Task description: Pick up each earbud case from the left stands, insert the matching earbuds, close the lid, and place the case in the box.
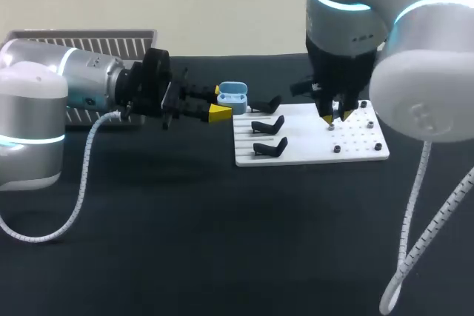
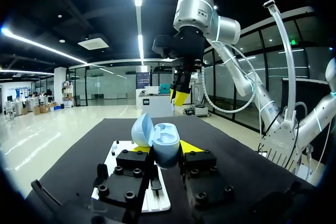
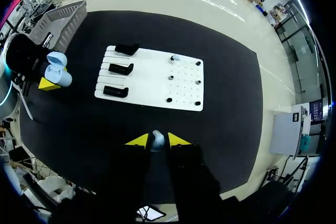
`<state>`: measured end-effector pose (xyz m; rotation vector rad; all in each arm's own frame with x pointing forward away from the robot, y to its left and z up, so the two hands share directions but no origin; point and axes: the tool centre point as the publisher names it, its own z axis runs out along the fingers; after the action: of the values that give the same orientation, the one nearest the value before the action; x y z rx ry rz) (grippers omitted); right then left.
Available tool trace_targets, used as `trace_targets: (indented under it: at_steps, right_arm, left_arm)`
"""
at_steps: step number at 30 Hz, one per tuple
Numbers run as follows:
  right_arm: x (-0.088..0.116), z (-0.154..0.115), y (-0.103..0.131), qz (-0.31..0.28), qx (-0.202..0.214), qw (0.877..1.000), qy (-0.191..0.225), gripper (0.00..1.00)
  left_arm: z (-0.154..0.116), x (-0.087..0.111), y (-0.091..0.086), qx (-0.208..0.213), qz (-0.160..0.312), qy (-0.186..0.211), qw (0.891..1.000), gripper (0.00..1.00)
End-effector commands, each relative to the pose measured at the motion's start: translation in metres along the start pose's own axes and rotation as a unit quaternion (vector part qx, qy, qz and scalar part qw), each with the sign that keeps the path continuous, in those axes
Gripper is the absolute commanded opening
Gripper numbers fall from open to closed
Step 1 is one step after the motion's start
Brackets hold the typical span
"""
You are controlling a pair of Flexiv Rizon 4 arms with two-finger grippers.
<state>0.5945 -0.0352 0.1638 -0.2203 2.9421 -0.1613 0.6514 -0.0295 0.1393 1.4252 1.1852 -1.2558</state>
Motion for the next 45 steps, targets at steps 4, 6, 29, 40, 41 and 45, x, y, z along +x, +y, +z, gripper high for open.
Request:
trace_targets:
  at_steps: [4,6,29,40,41,45]
  right_arm:
    - [0.001,0.001,-0.001,0.000,0.000,1.000,-0.001,0.00]
    - [0.001,0.001,-0.001,0.000,0.000,1.000,-0.001,0.00]
    - [-0.037,-0.022,0.070,0.263,0.089,0.960,0.025,0.00]
    - [-0.044,-0.027,0.080,0.299,0.073,0.951,0.030,0.00]
    - [-0.046,-0.029,0.085,0.315,0.067,0.946,0.033,0.00]
    - [-0.050,-0.034,0.101,0.372,0.052,0.925,0.060,0.00]
  left_arm:
    - [0.000,0.001,-0.001,-0.002,0.002,-0.001,1.000,0.00]
    - [0.000,0.001,-0.001,-0.002,0.002,-0.001,1.000,0.00]
    - [0.000,0.001,-0.001,-0.002,0.002,-0.001,1.000,0.00]
    - [0.000,0.001,-0.001,-0.002,0.002,-0.001,1.000,0.00]
    - [0.000,0.001,-0.001,-0.002,0.002,-0.001,1.000,0.00]
    - [0.000,0.001,-0.001,-0.002,0.002,-0.001,1.000,0.00]
